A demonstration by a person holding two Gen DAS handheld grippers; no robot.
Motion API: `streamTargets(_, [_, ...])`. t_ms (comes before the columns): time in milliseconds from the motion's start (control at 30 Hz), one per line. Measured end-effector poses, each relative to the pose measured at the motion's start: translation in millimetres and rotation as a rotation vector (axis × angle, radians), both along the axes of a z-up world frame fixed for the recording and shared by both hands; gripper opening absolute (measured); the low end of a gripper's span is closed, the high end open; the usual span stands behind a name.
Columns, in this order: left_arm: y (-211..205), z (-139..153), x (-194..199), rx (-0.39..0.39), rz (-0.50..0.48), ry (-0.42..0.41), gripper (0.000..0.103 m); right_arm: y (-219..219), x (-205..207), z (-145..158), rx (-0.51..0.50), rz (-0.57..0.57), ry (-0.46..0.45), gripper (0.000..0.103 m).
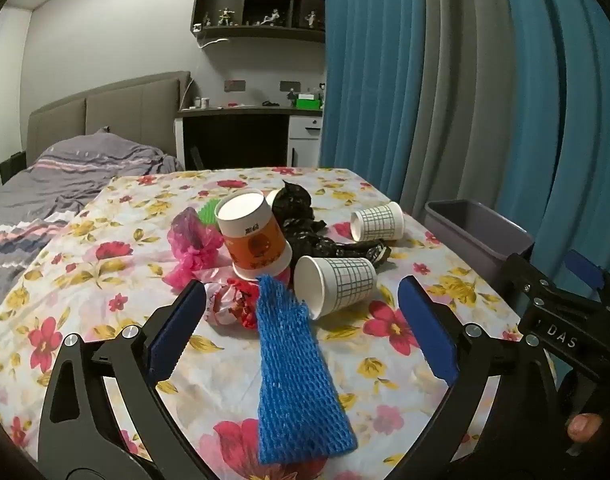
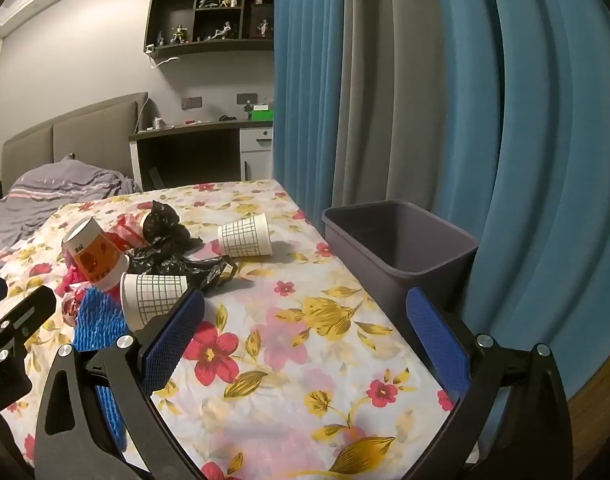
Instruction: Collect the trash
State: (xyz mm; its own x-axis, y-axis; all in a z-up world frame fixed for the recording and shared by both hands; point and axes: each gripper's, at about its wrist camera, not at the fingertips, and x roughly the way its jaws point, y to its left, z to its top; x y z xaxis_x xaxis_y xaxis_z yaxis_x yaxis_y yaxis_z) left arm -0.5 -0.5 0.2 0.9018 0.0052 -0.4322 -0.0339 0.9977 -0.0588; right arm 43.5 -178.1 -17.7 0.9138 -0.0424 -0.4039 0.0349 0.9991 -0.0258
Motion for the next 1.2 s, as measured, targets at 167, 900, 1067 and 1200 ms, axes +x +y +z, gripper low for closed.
streamTargets(167, [0.0, -0.2, 0.5, 0.002, 0.0, 0.01, 0.095, -0.2, -0.1, -0.2, -0.004, 0.002, 0.009, 0.098])
streamTargets(900, [6.6, 0.0, -1.6, -0.007, 0.01, 0.003, 0.095, -2.5, 1.0, -5.4, 0.001, 0.001, 0.013, 0.098])
streamTargets(1067, [5.5, -1.2, -0.6, -0.006, 0.014, 0.003, 0.095, -4.1, 0.3, -3.5, 0.003, 0.0, 0.013, 0.098])
streamTargets(1200, [6.6, -1.8, -1.9, -0.007, 0.011, -0.003, 0.095, -5.0, 1.6, -3.5, 0.0, -0.002, 0.011, 0.098])
